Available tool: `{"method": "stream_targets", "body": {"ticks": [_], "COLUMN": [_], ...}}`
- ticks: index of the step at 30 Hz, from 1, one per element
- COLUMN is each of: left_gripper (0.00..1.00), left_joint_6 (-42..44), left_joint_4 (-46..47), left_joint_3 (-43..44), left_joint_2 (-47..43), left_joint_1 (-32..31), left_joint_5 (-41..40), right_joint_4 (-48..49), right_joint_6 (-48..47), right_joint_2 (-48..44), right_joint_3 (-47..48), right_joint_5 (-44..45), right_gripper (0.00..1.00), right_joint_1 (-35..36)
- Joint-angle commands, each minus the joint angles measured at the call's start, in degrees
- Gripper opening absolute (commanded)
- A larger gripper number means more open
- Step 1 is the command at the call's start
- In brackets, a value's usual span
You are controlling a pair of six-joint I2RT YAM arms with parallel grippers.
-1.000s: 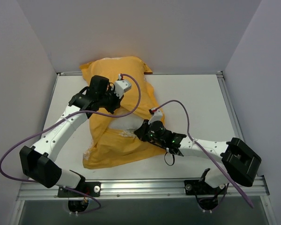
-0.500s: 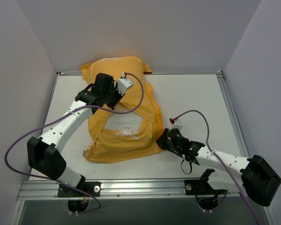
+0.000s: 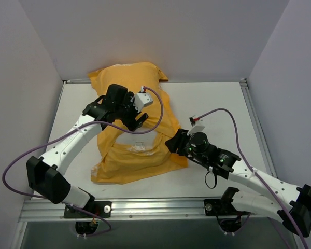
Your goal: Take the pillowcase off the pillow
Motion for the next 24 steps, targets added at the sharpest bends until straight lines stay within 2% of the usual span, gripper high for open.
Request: {"method": "stream_targets", "body": {"ticks": [1, 3, 6, 7, 8, 9, 11, 14, 17, 18, 19, 21, 24], "left_gripper": [0.91, 0.92, 0.89, 0.85, 0.75, 0.69, 0.58, 0.56, 0.56, 0.57, 0.6, 0.69, 0.73], "left_joint_6": [2.2, 3.5, 5.1, 5.3, 5.7, 6.4, 7.0, 8.4, 8.0, 7.6, 7.6, 7.2, 7.0], "left_joint_4": [-4.3, -6.1, -9.0, -9.5, -9.7, -10.0, -10.1, -9.2, -7.3, -6.8, -6.4, -5.3, -2.3], "left_joint_3": [6.0, 7.3, 7.6, 7.0, 6.5, 6.0, 3.7, 0.2, -2.1, -2.4, -2.5, -3.3, -5.2], "left_joint_2": [-5.7, -6.8, -7.5, -7.6, -7.9, -7.9, -7.7, -7.0, -5.7, -5.2, -4.9, -3.6, -1.7], "left_joint_1": [-1.6, -2.4, -3.2, -3.2, -3.2, -3.5, -4.4, -8.3, -10.5, -10.9, -11.3, -12.0, -13.9], "left_joint_5": [8.6, 10.8, 14.5, 15.1, 15.8, 15.7, 12.8, 6.3, 2.2, 0.9, 0.4, -1.8, -4.3], "right_joint_4": [-0.9, -1.2, 0.7, 1.6, 2.9, 3.3, 3.3, 4.4, 4.8, 4.8, 5.0, 5.5, 8.7], "right_joint_6": [2.0, 4.3, 6.4, 6.9, 7.4, 7.9, 8.1, 8.1, 8.1, 8.4, 9.0, 9.6, 10.9], "right_joint_2": [2.7, 5.0, 10.0, 12.4, 13.6, 14.6, 17.5, 20.4, 22.2, 21.7, 21.0, 18.6, 16.7], "right_joint_3": [4.8, 7.6, 9.3, 9.4, 10.0, 10.4, 11.1, 11.8, 11.4, 10.9, 9.4, 7.1, 2.6], "right_joint_5": [3.2, 5.8, 6.8, 6.7, 6.7, 7.3, 8.7, 9.4, 8.5, 8.5, 8.5, 8.1, 5.4], "right_gripper": [0.46, 0.55, 0.57, 0.57, 0.56, 0.56, 0.55, 0.54, 0.3, 0.13, 0.07, 0.0, 0.0], "right_joint_1": [3.0, 4.4, 4.8, 4.8, 5.0, 5.0, 5.2, 5.0, 4.9, 4.9, 4.9, 4.8, 3.7]}}
